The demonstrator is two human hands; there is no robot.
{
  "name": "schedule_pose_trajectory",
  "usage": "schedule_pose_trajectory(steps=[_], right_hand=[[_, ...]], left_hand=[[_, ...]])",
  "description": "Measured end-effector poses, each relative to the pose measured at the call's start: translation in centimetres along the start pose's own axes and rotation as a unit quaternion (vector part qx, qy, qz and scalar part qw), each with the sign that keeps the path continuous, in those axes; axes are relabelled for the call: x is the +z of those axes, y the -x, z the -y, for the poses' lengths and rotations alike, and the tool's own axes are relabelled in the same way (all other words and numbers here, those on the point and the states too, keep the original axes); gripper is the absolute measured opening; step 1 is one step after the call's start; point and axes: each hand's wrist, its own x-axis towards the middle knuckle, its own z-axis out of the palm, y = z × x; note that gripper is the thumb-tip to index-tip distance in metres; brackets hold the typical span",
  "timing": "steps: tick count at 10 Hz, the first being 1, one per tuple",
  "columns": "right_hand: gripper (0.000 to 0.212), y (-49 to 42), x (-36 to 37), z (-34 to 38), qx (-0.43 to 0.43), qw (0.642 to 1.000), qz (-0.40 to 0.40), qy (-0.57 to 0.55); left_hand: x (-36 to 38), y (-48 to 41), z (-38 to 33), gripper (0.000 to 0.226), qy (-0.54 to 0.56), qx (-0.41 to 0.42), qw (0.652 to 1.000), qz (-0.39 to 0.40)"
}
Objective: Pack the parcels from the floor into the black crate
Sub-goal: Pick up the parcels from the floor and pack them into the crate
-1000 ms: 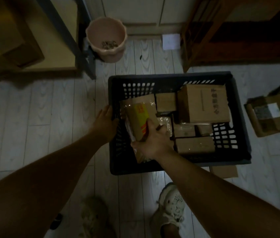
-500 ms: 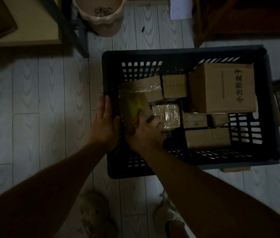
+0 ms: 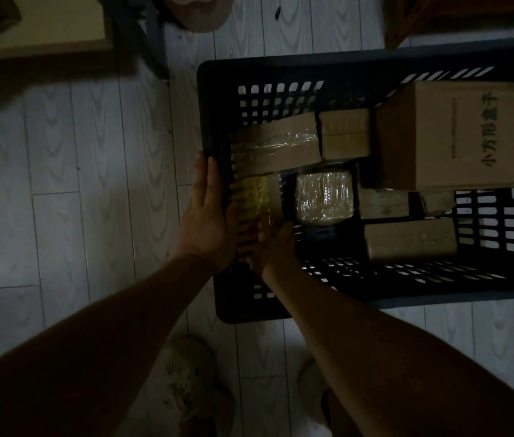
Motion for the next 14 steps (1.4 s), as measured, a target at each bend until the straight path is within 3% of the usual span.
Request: schedule_pose_trajectory(steps=[1, 2, 3, 4, 5, 6, 8, 10, 12, 14], right_hand=[[0.064, -1.5, -0.1, -1.0, 0.011, 0.999, 0.009, 0.031], [0.080, -2.5, -0.1, -1.2, 0.032, 0.996, 0.066, 0.059], [0.089, -1.9, -0.9, -0.9, 0.032, 0.995, 0.073, 0.052], [0.082, 2.4, -3.6, 0.0, 0.018, 0.994, 0.060, 0.090], [0.093, 7.7, -6.8, 0.4, -0.019, 0.994, 0.047, 0.099], [0.091, 13.8, -10.3, 1.1, -0.033, 0.993, 0.046, 0.107], [0.083, 27.4, -18.5, 3.3, -0.038, 0.993, 0.012, 0.114], [0.078, 40.3, -24.1, 5.1, -0.104, 0.980, -0.026, 0.167], [0.061, 49.1, -26.8, 5.5, -0.143, 0.965, -0.103, 0.193], [0.073, 58.4, -28.3, 2.7, -0.114, 0.956, -0.185, 0.198]], left_hand=[[0.3, 0.1, 0.1, 0.068, 0.007, 0.003, 1.000, -0.007], [0.3, 0.0, 0.4, 0.069, 0.006, 0.001, 1.000, -0.008], [-0.2, 0.1, -0.5, 0.072, -0.013, -0.026, 1.000, 0.006], [-1.3, 0.0, -1.2, 0.081, -0.072, -0.063, 0.992, 0.084], [-3.9, -0.1, -2.6, 0.092, -0.156, -0.103, 0.965, 0.182], [-7.7, 1.7, -6.1, 0.089, -0.196, -0.120, 0.947, 0.226], [-16.6, 11.7, -16.5, 0.085, -0.171, -0.142, 0.941, 0.253], [-23.9, 21.6, -24.9, 0.083, -0.157, -0.179, 0.950, 0.201], [-28.2, 26.7, -30.8, 0.080, -0.157, -0.135, 0.969, 0.135], [-31.7, 31.1, -36.4, 0.081, -0.108, -0.069, 0.987, 0.093]])
